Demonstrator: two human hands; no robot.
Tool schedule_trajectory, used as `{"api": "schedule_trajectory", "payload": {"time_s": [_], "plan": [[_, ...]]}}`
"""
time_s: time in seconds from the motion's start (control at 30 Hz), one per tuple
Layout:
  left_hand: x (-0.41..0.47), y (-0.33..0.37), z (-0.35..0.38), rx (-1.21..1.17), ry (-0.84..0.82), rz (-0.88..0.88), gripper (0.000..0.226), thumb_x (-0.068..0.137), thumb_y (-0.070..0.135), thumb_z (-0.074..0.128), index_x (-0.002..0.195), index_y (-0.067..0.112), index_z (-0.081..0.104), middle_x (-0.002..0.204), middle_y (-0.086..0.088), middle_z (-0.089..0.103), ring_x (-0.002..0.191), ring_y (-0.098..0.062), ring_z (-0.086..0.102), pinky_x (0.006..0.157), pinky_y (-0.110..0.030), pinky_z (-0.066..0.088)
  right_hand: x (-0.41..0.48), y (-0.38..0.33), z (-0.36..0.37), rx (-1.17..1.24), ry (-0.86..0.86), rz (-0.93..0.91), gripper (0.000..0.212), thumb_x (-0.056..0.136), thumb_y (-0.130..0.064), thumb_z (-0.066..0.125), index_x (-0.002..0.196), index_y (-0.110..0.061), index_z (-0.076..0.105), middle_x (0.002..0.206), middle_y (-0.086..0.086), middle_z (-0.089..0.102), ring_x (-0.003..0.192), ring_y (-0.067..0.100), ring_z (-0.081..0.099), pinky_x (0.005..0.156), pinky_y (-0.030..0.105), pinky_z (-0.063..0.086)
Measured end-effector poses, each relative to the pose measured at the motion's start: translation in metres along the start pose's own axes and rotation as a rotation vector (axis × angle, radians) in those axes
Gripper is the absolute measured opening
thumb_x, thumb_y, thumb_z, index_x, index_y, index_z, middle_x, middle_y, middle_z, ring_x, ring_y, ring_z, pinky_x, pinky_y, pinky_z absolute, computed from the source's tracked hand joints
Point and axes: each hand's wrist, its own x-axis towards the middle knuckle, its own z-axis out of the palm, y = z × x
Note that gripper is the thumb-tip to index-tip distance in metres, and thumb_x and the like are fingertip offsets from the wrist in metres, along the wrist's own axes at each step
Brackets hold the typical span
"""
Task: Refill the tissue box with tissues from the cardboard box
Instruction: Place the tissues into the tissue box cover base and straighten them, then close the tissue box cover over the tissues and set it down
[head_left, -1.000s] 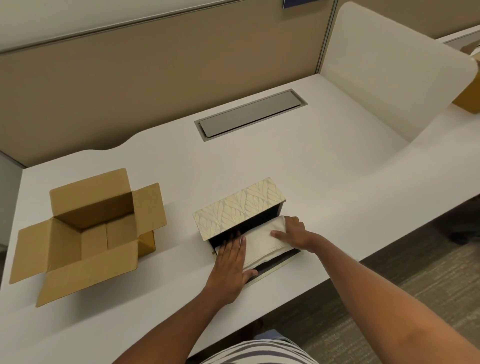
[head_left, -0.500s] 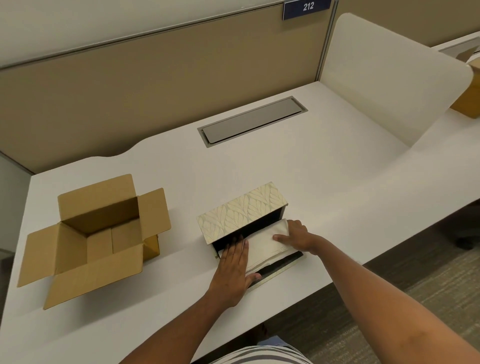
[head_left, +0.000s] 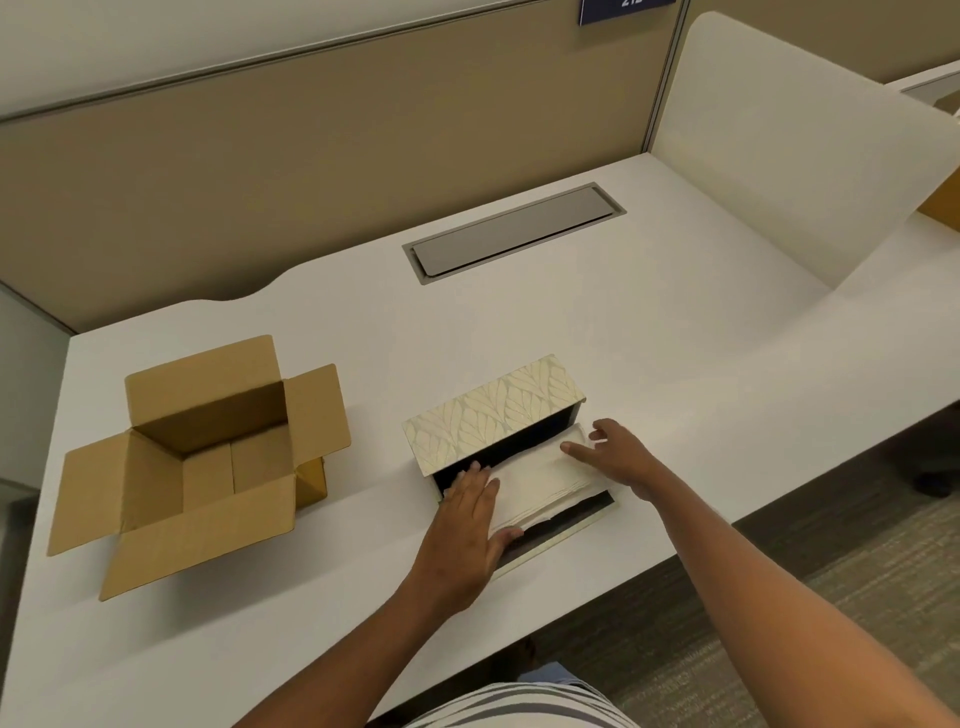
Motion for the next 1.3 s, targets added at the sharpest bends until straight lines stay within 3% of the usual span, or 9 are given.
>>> {"api": "schedule_trajectory", "payload": {"time_s": [0.1, 0.17, 0.23, 0.3, 0.43, 0.6, 0.83, 1.03, 1.3], "plan": [[-0.003, 0.001, -0.017, -0.116, 0.362, -0.045, 0.036, 0.091, 0.04, 0.048, 0.112, 0.013, 0.058, 0.117, -0.006, 0.061, 0.114, -0.009, 0.049, 0.105, -0.02, 0.037, 0.0, -0.005, -0.016, 0.062, 0.116, -0.036, 0.067, 0.09, -0.036, 0.064, 0.142, -0.004, 0.037, 0.14, 0.013, 0.049, 0.124, 0.027, 0.049, 0.096, 0.037, 0.044], [0.004, 0.001, -0.031, -0.209, 0.533, -0.179, 0.021, 0.09, 0.03, 0.053, 0.102, 0.012, 0.055, 0.101, -0.006, 0.058, 0.094, -0.009, 0.049, 0.081, -0.02, 0.048, 0.0, -0.016, -0.028, 0.076, 0.269, -0.084, 0.049, 0.097, -0.031, 0.053, 0.135, -0.002, 0.046, 0.135, 0.015, 0.053, 0.122, 0.028, 0.051, 0.096, 0.035, 0.041], [0.017, -0.002, -0.044, -0.245, 0.62, -0.365, 0.023, 0.092, 0.025, 0.051, 0.106, 0.006, 0.052, 0.106, -0.011, 0.055, 0.098, -0.018, 0.05, 0.081, -0.027, 0.046, 0.002, -0.029, -0.035, 0.075, 0.363, -0.142, 0.04, 0.099, -0.035, 0.045, 0.122, -0.004, 0.055, 0.122, 0.013, 0.059, 0.112, 0.027, 0.053, 0.085, 0.031, 0.04], [0.033, -0.01, -0.052, -0.344, 0.572, -0.591, 0.036, 0.094, 0.029, 0.049, 0.119, 0.003, 0.05, 0.121, -0.016, 0.05, 0.111, -0.027, 0.048, 0.092, -0.035, 0.043, 0.005, -0.044, -0.036, 0.026, 0.359, -0.192, 0.047, 0.098, -0.042, 0.044, 0.124, -0.005, 0.055, 0.121, 0.012, 0.06, 0.113, 0.026, 0.055, 0.085, 0.029, 0.04], [0.056, -0.028, -0.061, -0.716, 0.263, -0.958, 0.062, 0.091, 0.039, 0.055, 0.141, 0.008, 0.033, 0.145, -0.015, 0.036, 0.13, -0.032, 0.039, 0.103, -0.044, 0.039, 0.013, -0.072, -0.027, -0.148, 0.243, -0.249, 0.064, 0.094, -0.044, 0.054, 0.145, -0.008, 0.038, 0.14, 0.014, 0.052, 0.128, 0.028, 0.05, 0.102, 0.034, 0.037], [0.061, -0.029, -0.064, -0.836, 0.151, -0.954, 0.071, 0.09, 0.032, 0.06, 0.146, 0.01, 0.023, 0.149, -0.01, 0.035, 0.133, -0.03, 0.037, 0.103, -0.038, 0.036, 0.023, -0.081, -0.013, -0.327, 0.094, -0.281, 0.071, 0.092, -0.037, 0.06, 0.151, -0.02, 0.025, 0.155, 0.007, 0.035, 0.141, 0.027, 0.034, 0.115, 0.045, 0.029], [0.064, -0.036, -0.058, -0.962, 0.081, -1.016, 0.074, 0.09, 0.035, 0.059, 0.145, 0.004, 0.021, 0.153, -0.012, 0.028, 0.138, -0.031, 0.03, 0.109, -0.04, 0.029, 0.019, -0.082, -0.013, -0.273, -0.006, -0.276, 0.063, 0.098, -0.03, 0.051, 0.153, -0.026, 0.021, 0.157, 0.007, 0.031, 0.143, 0.027, 0.03, 0.114, 0.035, 0.025], [0.063, -0.042, -0.056, -1.141, 0.071, -1.023, 0.045, 0.09, 0.026, 0.062, 0.126, 0.004, 0.049, 0.119, -0.007, 0.058, 0.105, -0.023, 0.053, 0.095, -0.034, 0.042, 0.019, -0.084, -0.014, -0.26, -0.041, -0.263, 0.064, 0.098, -0.031, 0.051, 0.153, -0.029, 0.017, 0.158, 0.007, 0.029, 0.144, 0.028, 0.029, 0.114, 0.036, 0.025], [0.051, -0.033, -0.057, -1.125, 0.121, -0.886, 0.04, 0.092, 0.02, 0.058, 0.131, 0.013, 0.05, 0.13, -0.004, 0.057, 0.118, -0.022, 0.051, 0.106, -0.039, 0.039, 0.013, -0.08, -0.018, -0.315, -0.029, -0.288, 0.066, 0.097, -0.034, 0.052, 0.153, -0.029, 0.017, 0.157, 0.008, 0.031, 0.143, 0.03, 0.031, 0.114, 0.038, 0.027]]}}
